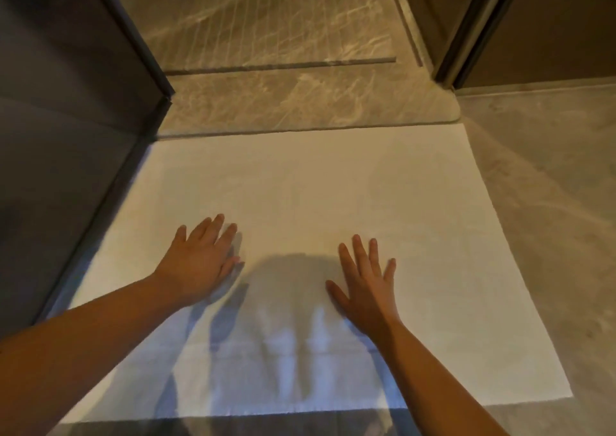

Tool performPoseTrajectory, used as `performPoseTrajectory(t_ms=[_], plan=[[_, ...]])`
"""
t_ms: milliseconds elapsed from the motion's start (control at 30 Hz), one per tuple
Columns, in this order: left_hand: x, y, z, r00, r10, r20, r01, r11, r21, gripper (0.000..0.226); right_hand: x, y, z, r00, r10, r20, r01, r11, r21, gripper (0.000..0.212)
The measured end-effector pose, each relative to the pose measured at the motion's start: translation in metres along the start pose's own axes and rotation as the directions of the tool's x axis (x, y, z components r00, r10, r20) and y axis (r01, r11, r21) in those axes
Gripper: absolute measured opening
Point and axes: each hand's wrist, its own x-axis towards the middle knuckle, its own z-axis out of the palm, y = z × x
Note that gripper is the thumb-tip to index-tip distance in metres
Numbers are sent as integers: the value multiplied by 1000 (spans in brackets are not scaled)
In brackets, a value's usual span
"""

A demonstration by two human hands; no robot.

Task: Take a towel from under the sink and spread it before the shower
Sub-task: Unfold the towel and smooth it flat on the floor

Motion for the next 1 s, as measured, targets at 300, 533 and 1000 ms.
performPoseTrajectory(t_ms=[300,533,1000], plan=[[-45,83,96,977,-214,-7,198,914,-353,72,-22,20,5,1000,11,2,-11,995,-104,70],[-47,75,96,969,-242,-43,203,887,-415,62,-23,4,2,999,26,36,-18,978,-206,79],[-46,68,92,964,-245,-102,175,874,-453,78,-25,-18,5,999,-8,38,14,989,-144,74]])
